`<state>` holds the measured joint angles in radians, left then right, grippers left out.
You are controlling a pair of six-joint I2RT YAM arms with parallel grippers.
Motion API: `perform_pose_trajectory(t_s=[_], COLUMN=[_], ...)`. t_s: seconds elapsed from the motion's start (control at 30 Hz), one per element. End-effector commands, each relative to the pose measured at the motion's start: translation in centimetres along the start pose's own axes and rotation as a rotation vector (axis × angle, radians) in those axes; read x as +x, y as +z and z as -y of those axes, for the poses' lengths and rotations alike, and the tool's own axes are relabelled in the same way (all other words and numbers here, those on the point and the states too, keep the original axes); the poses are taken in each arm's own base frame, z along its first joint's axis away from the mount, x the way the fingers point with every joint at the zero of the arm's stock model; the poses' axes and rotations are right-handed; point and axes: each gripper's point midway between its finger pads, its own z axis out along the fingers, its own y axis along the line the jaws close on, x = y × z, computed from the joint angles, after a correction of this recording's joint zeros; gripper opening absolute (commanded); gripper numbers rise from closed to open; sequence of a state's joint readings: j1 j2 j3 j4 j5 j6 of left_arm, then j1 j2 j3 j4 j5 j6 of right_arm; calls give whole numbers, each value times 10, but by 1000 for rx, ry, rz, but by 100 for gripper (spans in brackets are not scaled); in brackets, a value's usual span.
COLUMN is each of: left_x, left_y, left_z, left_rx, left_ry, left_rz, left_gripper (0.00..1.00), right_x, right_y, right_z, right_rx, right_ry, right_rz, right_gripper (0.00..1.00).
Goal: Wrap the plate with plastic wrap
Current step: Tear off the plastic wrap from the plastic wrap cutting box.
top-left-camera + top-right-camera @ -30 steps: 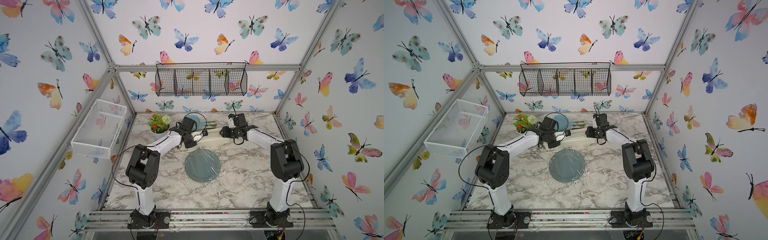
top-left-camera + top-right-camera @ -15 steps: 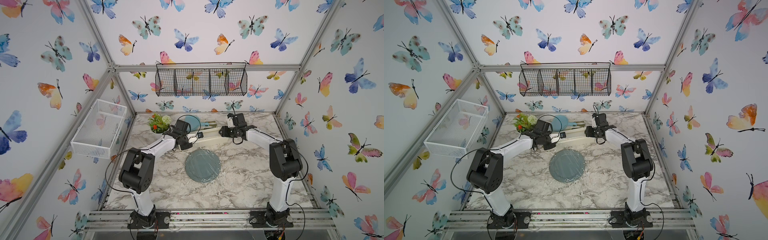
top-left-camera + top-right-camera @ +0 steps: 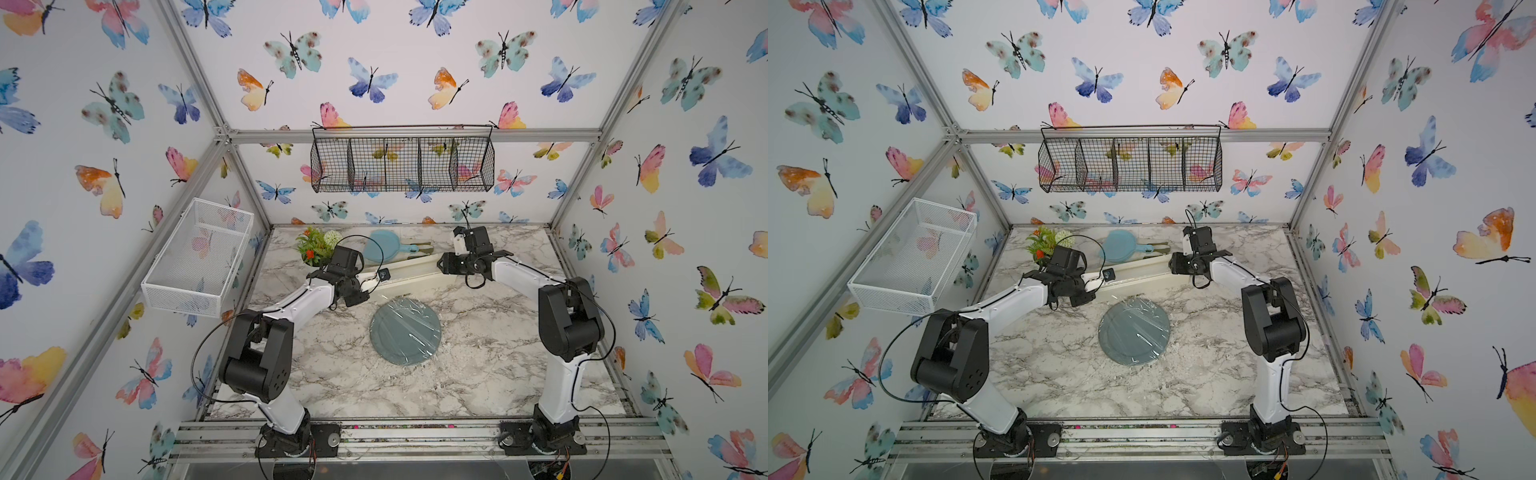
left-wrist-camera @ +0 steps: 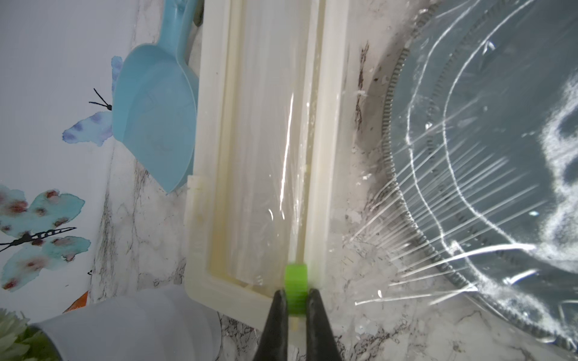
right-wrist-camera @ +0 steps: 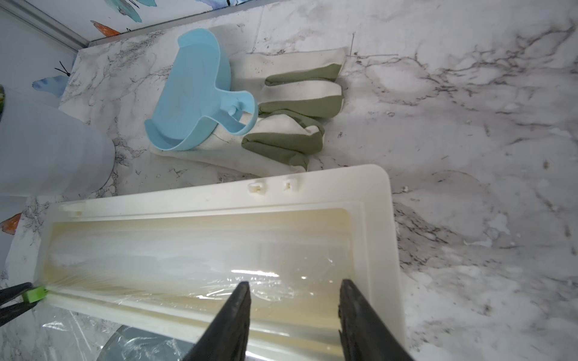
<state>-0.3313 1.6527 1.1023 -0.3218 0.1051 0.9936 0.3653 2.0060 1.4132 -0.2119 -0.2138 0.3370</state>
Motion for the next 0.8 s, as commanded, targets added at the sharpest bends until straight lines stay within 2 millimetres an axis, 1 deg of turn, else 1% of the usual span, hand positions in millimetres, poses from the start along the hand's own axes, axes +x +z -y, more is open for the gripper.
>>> perform_pose_trajectory(t_s=[0.0, 0.07, 0.17, 0.33, 0.37, 0.43, 0.5, 0.6, 0.63, 0.7, 0.77], left_x=[79, 80, 74, 65, 60, 50, 43, 37, 36, 33, 28], left_y=[-9, -13, -13, -1, 2, 10, 17, 26, 28, 28, 23], left_z=[25, 23, 21, 26, 27, 25, 19, 10, 8, 5, 2], left_rx=[64, 48, 48, 66, 66, 54, 11, -23, -23, -29, -30], left_ry=[-33, -39, -46, -35, -32, -36, -55, -102, -121, -158, -190], left_rz=[-268, -258, -236, -258, -260, -270, -310, -356, -365, -374, -356], left_gripper=[0, 0, 0, 0, 3, 9, 15, 17, 17, 19, 20], right_x=[139, 138, 139, 135, 132, 118, 100, 75, 69, 58, 51], right_y=[19, 18, 19, 19, 18, 13, 7, -8, -12, -23, -35], right_z=[118, 118, 118, 115, 113, 104, 91, 77, 75, 67, 52], right_rx=[373, 371, 369, 351, 344, 313, 262, 228, 226, 207, 146], right_ry=[113, 112, 115, 113, 111, 106, 100, 82, 73, 57, 48], right_rz=[-425, -419, -421, -409, -400, -361, -323, -273, -266, -248, -218], right_gripper=[50, 49, 50, 49, 49, 49, 51, 52, 52, 53, 54])
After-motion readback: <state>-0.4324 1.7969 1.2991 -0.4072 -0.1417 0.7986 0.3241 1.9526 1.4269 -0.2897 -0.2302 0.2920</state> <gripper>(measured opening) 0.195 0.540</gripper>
